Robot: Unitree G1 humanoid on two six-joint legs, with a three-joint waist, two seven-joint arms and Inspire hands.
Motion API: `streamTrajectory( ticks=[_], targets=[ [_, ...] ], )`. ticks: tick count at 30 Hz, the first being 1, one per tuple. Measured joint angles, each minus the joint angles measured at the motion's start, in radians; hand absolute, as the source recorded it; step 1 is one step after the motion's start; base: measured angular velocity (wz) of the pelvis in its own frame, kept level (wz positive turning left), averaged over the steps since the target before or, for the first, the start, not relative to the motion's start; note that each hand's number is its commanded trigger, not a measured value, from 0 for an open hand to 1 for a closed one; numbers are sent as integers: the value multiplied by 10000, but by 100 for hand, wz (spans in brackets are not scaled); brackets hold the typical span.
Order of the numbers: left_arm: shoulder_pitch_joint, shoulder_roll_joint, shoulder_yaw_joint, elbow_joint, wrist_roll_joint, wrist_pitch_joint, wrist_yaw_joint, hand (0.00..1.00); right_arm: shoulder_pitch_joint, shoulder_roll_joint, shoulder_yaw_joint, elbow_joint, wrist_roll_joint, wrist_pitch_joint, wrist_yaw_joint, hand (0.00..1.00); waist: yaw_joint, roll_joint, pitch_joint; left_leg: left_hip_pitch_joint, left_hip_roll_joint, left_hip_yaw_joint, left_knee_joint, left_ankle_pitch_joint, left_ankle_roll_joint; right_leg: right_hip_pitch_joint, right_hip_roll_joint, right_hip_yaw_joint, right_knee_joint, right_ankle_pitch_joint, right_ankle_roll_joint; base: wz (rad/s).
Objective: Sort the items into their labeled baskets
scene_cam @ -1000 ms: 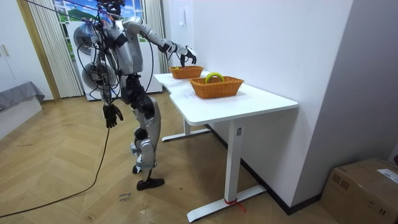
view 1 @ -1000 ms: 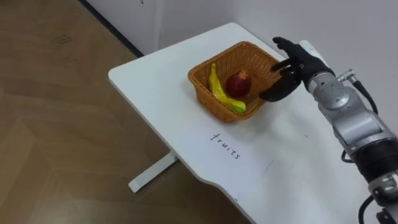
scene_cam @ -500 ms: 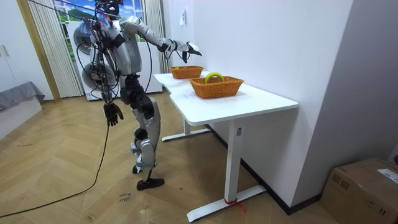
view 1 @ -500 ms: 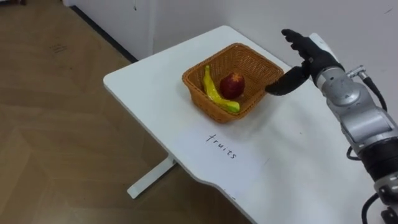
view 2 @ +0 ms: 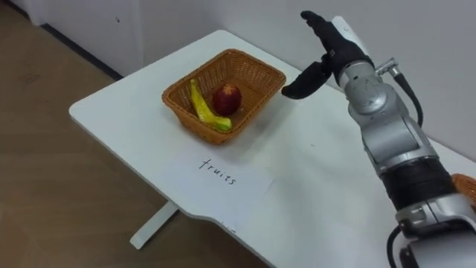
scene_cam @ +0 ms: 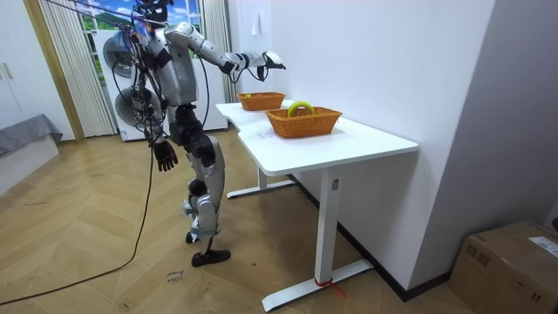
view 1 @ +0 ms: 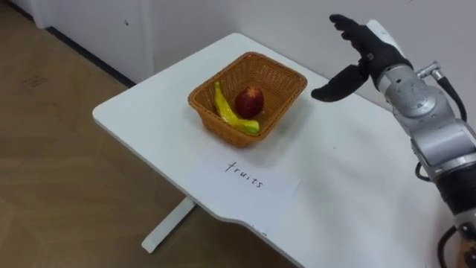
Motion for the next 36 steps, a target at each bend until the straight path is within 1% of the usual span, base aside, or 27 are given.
streamTrajectory(
  ticks=[2,3,6,8,9,11,12,13,16,18,20,21,22,24,26,27,29,31,32,34,36],
  targets=[
    [2,0,-20,-82,2,-10,-36,0,0,-12,-195,-156,-12,0,21,0,-111,3,-6,11,2,43,-13,-6,14,-15,-5,89,4,0,0,-12],
    [-15,6,-22,-104,0,-23,-107,0,1,-46,-261,-301,-11,0,17,0,-149,23,-17,34,27,140,-12,-11,24,-17,-1,176,4,1,1,-16],
    [-32,7,-29,-127,1,-40,-196,0,3,-68,-307,-482,-9,-19,9,0,-282,71,-36,138,46,264,-25,-31,53,35,0,268,4,9,13,-15],
    [-169,6,-13,-128,1,-53,-199,0,2,-74,-557,-489,-9,-27,9,0,-431,80,-54,189,58,365,-66,-47,74,53,-3,395,-3,11,19,-8],
    [-323,9,0,-138,3,-56,-199,0,2,-140,-711,-491,-1,-34,6,0,-480,81,-68,189,58,387,-101,-48,77,26,-5,438,0,17,29,-11],
    [-531,11,4,-159,13,-55,-204,0,2,-237,-939,-491,-88,-34,4,0,-518,76,-77,166,70,460,-106,-46,79,-46,-9,469,27,19,31,-11],
    [-661,11,16,-172,79,-55,-210,0,1,-250,-1033,-499,-368,-34,-3,0,-598,34,-112,142,82,485,-109,-45,79,-105,-16,479,82,19,31,-11],
    [-729,12,29,-188,86,-55,-212,0,1,-271,-1054,-499,-396,-34,-1,0,-625,33,-117,134,95,504,-111,-46,79,-153,-18,489,139,19,31,-11],
    [-1075,30,67,-213,83,-71,-203,0,1,-369,-1084,-503,-431,-33,21,0,-668,28,-122,177,170,724,-151,-44,74,-242,-10,538,179,26,21,-18],
    [-1181,17,65,-369,76,-73,-212,0,2,-368,-1223,-556,-443,-19,110,0,-782,26,-123,212,176,782,-159,-46,78,-247,-9,609,182,27,19,-12],
    [-1218,20,62,-535,37,-212,-270,0,1,-372,-1480,-726,-503,-28,184,0,-1013,42,-112,313,176,852,-246,-42,88,-239,-13,723,185,28,17,-11],
    [-1218,23,63,-556,-15,-247,-265,0,1,-372,-1563,-731,-504,-32,224,0,-1053,42,-112,348,176,872,-295,-39,92,-229,-15,746,187,28,17,-10],
    [-1224,24,66,-567,-110,-316,-248,0,1,-393,-1735,-744,-581,-31,249,0,-1175,32,-120,352,173,882,-328,-39,93,-234,-16,791,190,28,18,-9],
    [-1225,23,69,-578,-298,-423,-195,0,2,-652,-1929,-921,-685,-25,250,0,-1355,15,-132,357,190,952,-408,-40,95,-311,-5,895,191,28,18,-13],
    [-1219,22,69,-577,-349,-435,-171,0,2,-797,-2129,-1161,-722,-27,232,0,-1471,7,-138,382,214,1050,-458,-35,89,-364,26,1048,174,30,15,-19],
    [-1206,23,68,-568,-387,-458,-156,0,3,-953,-2142,-1293,-724,-28,228,0,-1558,6,-140,433,232,1110,-471,-35,88,-368,42,1071,163,34,8,-15],
    [-1162,23,67,-561,-509,-534,-154,0,6,-1115,-2212,-1482,-732,-39,223,0,-1758,10,-137,469,238,1120,-493,-38,89,-333,48,1075,152,36,7,-7],
    [-1151,24,73,-555,-504,-596,-158,0,15,-1128,-2442,-1530,-734,-112,207,0,-1819,30,-117,542,295,1323,-601,-46,88,-322,77,1193,147,36,7,-19],
    [-1160,24,109,-536,-504,-688,-170,0,64,-1130,-2621,-1597,-746,-113,200,0,-1824,36,-112,576,315,1391,-655,-50,81,-339,102,1299,141,39,3,-19],
    [-1191,23,174,-431,-508,-821,-179,0,214,-1132,-2901,-1835,-754,-113,178,0,-1835,54,-99,669,357,1535,-732,-56,70,-344,126,1378,141,40,1,-23],
    [-1185,23,178,-318,-507,-868,-180,0,247,-1137,-3006,-1953,-754,-128,111,0,-1849,89,-82,740,388,1641,-807,-72,55,-373,161,1560,142,44,-6,-25]
  ],
)
